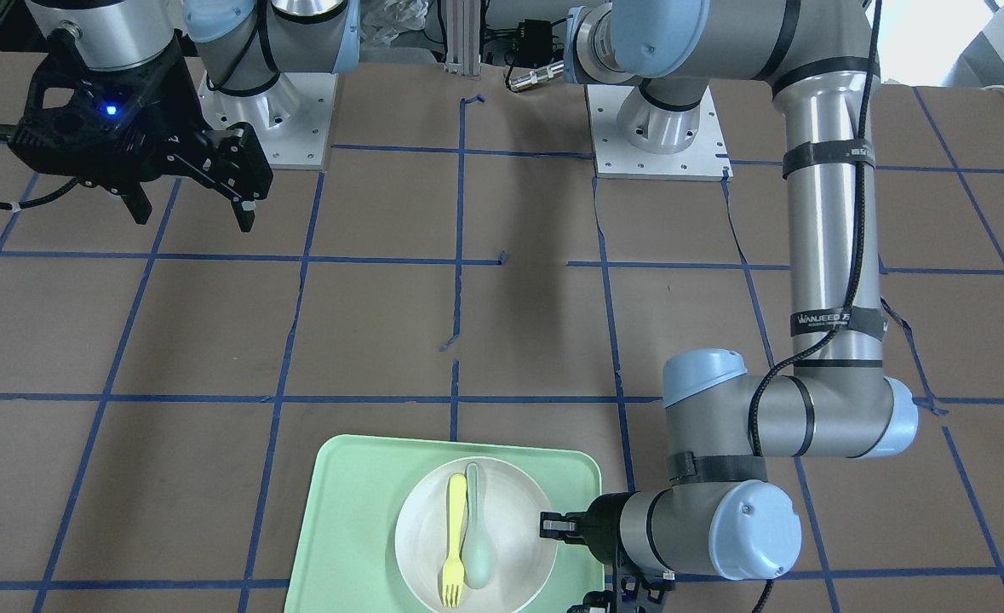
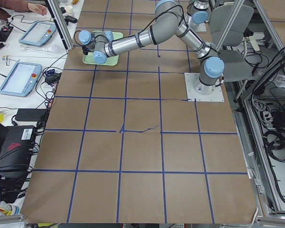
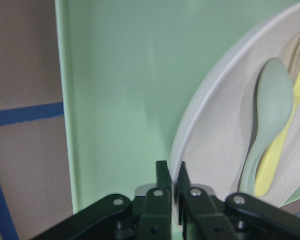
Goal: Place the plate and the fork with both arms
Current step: 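Open the left gripper and raise it away from the tray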
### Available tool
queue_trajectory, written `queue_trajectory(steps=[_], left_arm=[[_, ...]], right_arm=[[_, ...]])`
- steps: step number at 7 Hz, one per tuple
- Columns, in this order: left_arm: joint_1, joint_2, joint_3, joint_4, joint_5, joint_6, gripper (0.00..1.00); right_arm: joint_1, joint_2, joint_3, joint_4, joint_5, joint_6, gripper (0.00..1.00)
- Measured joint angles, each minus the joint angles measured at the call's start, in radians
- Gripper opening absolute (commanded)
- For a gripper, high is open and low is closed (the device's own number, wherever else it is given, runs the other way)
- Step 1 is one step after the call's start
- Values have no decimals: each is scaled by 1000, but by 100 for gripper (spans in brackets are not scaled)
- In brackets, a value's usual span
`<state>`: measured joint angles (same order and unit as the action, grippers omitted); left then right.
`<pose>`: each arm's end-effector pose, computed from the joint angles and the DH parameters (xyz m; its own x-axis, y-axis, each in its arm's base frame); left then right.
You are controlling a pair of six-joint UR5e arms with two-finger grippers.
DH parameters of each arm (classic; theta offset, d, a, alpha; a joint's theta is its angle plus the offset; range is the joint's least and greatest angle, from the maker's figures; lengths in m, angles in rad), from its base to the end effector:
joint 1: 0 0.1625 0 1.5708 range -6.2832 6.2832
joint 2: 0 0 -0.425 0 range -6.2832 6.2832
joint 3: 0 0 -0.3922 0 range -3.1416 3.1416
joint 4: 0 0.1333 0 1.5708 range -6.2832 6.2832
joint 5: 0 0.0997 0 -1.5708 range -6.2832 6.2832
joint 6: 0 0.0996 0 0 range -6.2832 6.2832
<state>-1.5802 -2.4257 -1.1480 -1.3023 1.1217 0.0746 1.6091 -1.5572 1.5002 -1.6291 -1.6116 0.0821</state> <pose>-0.1837 -0.7589 0.1724 -0.8983 0.0115 0.4393 0.0764 0.9885 0.1305 0.1486 -0.5025 0.5224 -0.9984 0.0479 0.0310 0.0440 0.9920 -0.1180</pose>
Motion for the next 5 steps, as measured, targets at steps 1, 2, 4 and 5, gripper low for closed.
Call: queue_trajectory(steps=[1,2,4,5], left_arm=[[-2,4,-21,13,-12,0,13],[-3,12,-32,11,-19,-3,99],[-6,19,-39,3,-23,-13,100],[-13,26,-38,1,-23,-20,100]], right_arm=[[0,0,0,0,0,0,100],[0,0,0,0,0,-1,100],[0,0,5,0,1,-1,100],[0,0,6,-1,2,0,100]])
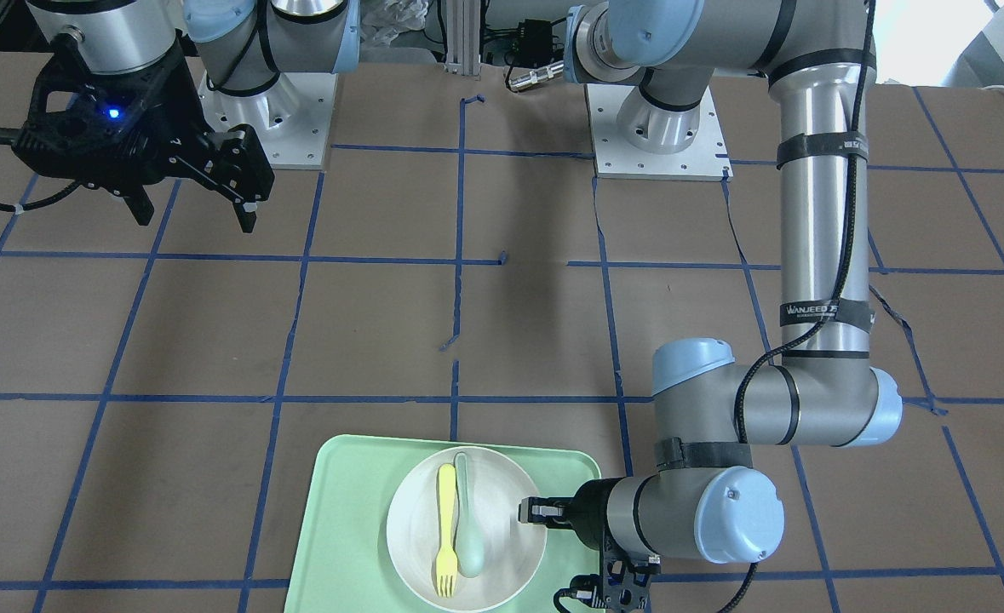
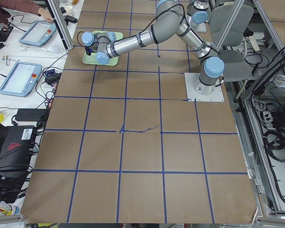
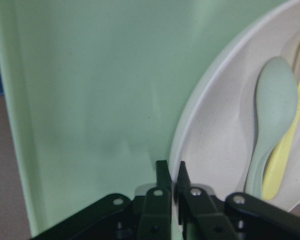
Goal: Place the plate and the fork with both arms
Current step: 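Open the left gripper and raise it away from the tray, then move the right gripper over the yellow fork on the plate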
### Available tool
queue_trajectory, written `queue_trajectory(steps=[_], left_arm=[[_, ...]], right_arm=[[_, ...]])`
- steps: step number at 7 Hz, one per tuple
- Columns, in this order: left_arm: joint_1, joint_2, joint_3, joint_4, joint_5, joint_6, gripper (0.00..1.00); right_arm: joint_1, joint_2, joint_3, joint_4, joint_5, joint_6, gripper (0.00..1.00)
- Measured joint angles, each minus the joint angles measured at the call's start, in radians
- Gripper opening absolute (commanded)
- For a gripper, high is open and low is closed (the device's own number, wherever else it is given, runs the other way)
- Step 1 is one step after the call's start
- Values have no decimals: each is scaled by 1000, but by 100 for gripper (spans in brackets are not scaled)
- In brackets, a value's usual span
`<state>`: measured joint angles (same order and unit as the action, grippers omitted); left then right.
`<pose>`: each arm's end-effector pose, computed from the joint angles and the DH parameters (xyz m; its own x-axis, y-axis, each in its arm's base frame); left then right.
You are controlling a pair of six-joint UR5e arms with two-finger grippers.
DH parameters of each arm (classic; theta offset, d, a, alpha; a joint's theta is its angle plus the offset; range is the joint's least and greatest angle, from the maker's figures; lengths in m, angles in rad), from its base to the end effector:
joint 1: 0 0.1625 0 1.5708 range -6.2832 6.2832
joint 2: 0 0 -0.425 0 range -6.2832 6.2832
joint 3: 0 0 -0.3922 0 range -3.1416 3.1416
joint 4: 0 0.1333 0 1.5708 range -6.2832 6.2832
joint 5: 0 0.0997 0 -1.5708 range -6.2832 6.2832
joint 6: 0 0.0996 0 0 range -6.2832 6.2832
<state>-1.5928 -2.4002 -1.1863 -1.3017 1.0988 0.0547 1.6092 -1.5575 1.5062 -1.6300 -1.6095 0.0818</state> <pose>-0.1950 -0.7460 0.1759 -0.8897 -0.0060 0.4565 0.0704 0.9861 0.1502 0.1488 -0.5021 0.5196 -0.9985 0.0472 0.0293 0.0436 0.9926 -0.1130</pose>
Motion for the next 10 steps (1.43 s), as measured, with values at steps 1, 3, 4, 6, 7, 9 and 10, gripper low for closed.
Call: queue_trajectory(steps=[1,3,4,6,7,9,10], left_arm=[[-7,16,1,-2,3,-20,100],[7,88,2,-58,30,-46,100],[27,135,4,-96,86,-47,100],[69,220,3,-179,181,-45,100],[92,270,-3,-231,212,-40,100],[109,387,-10,-360,293,-31,100],[109,447,-22,-424,317,-30,100]], right_arm=[[0,0,1,0,0,0,100],[0,0,1,-1,0,0,100],[0,-1,1,-1,0,1,100],[0,-1,1,-1,1,0,100],[0,-1,1,-1,1,0,100],[0,3,2,-1,1,0,100],[2,10,2,-1,1,-1,100]])
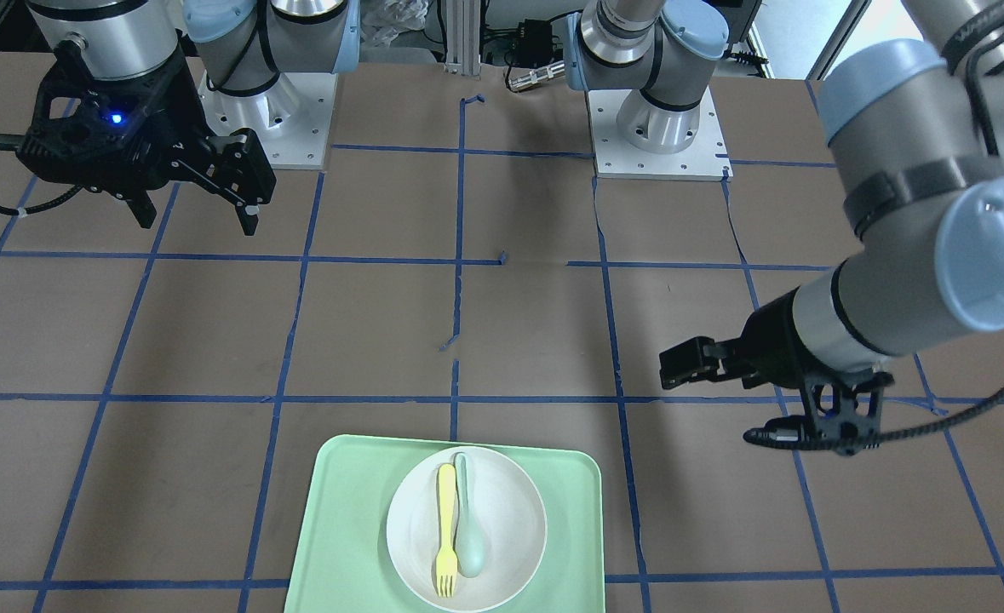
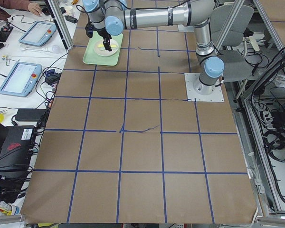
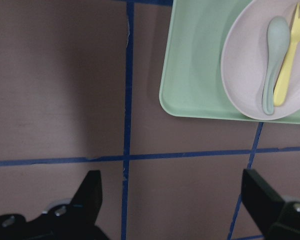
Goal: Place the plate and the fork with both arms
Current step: 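Move the right gripper over the yellow fork on the plate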
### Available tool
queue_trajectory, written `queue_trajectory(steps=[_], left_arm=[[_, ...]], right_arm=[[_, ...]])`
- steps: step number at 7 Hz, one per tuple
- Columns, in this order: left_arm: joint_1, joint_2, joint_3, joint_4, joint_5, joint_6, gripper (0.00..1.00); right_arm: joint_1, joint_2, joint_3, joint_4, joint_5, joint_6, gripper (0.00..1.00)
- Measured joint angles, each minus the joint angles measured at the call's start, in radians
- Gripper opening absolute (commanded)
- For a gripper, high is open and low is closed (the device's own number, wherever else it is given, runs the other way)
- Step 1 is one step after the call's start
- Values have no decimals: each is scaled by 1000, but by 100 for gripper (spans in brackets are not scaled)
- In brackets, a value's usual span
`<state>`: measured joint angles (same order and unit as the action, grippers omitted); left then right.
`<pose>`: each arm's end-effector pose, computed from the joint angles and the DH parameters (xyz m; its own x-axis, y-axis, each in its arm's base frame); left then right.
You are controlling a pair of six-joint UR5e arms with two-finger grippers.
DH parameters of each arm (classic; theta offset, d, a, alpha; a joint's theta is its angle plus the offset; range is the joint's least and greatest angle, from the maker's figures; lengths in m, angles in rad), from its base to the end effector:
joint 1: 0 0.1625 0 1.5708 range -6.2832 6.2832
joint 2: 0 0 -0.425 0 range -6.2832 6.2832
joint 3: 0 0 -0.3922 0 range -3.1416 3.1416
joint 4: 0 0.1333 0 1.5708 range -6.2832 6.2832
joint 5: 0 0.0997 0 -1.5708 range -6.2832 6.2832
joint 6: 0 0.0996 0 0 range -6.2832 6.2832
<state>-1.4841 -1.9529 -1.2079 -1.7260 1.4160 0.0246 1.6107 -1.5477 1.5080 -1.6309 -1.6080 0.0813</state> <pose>-0.0934 -0.6422 0.4351 -0.9838 -0.0880 0.1561 -0.0611 0.9836 0.1697 0.1499 -0.5052 0.5139 -0.9986 0.0447 0.0288 0.0415 0.9939 -0.1023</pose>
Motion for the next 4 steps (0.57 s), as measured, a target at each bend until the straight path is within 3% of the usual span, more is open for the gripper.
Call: queue_trajectory(steps=[2,4], left_arm=[[-6,108,-44,-43,38,-1,100],[-7,195,-113,-46,102,2,100]], right_arm=[[22,58,-4,-62,6,2,100],[120,185,-4,-204,11,58,100]])
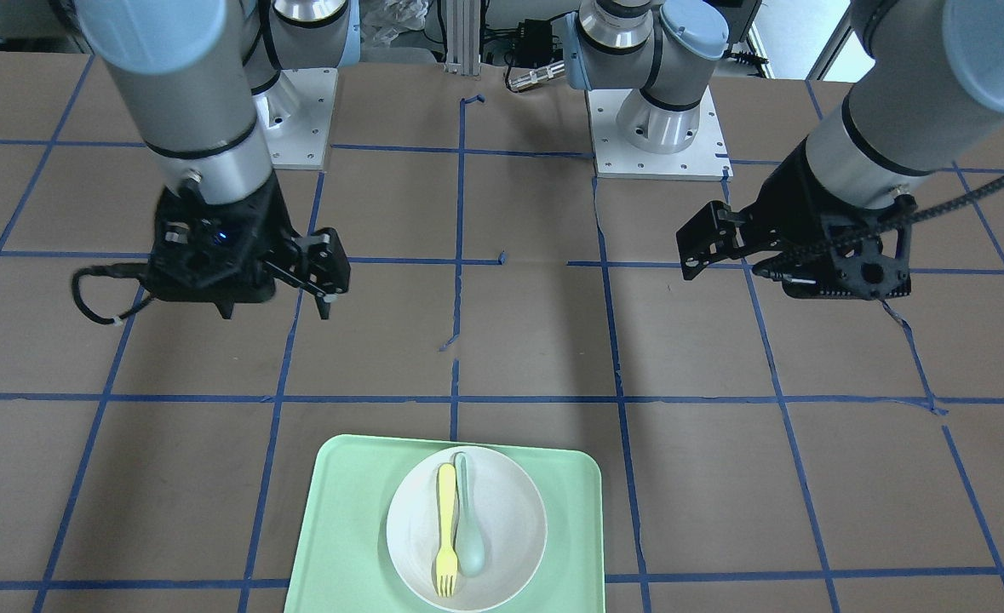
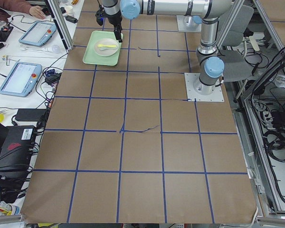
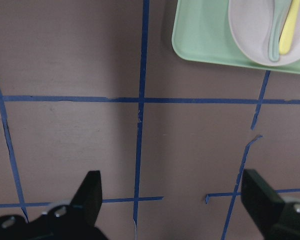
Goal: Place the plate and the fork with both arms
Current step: 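Move the right gripper over the yellow fork on the plate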
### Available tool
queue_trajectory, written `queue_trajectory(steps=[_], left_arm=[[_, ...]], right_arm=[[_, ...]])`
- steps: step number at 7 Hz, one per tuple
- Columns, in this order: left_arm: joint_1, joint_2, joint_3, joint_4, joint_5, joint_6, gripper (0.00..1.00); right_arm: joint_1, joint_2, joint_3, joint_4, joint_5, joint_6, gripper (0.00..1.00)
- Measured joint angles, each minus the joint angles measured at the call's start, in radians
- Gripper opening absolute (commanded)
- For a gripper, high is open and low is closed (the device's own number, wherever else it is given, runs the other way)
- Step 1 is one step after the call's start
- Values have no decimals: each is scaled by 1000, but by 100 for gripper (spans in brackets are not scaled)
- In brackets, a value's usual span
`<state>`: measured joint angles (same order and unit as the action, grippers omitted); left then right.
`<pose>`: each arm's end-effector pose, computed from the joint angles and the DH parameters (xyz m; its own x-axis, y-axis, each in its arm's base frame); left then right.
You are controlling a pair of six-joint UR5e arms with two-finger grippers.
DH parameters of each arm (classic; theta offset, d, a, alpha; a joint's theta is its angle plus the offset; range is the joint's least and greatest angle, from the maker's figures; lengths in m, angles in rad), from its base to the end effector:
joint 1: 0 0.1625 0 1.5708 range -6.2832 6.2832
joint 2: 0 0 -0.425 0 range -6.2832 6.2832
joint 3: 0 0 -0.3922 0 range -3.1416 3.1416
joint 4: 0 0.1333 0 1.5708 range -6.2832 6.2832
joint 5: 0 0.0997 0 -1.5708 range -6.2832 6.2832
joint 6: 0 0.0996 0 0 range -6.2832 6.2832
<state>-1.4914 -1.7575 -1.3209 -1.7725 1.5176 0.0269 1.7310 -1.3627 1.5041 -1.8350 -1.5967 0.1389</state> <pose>-0.0941 -0.5646 0.4926 -0.9966 -0.0599 0.0564 -0.0518 0.9893 0.1366 0.2227 -0.5589 0.4365 -0.9998 -0.0192 0.0085 -0.0201 0.9920 -0.1249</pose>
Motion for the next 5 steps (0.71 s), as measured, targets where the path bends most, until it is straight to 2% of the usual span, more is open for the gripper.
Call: queue_trajectory(steps=[3,4,5], left_arm=[[-17,65,-118,48,82,3,100],[-34,75,-146,83,89,2,100],[-47,83,-166,131,91,2,100]], right_arm=[[87,175,-2,-188,2,43,100],[94,226,-5,-241,2,41,93],[97,271,-10,-297,3,41,94]])
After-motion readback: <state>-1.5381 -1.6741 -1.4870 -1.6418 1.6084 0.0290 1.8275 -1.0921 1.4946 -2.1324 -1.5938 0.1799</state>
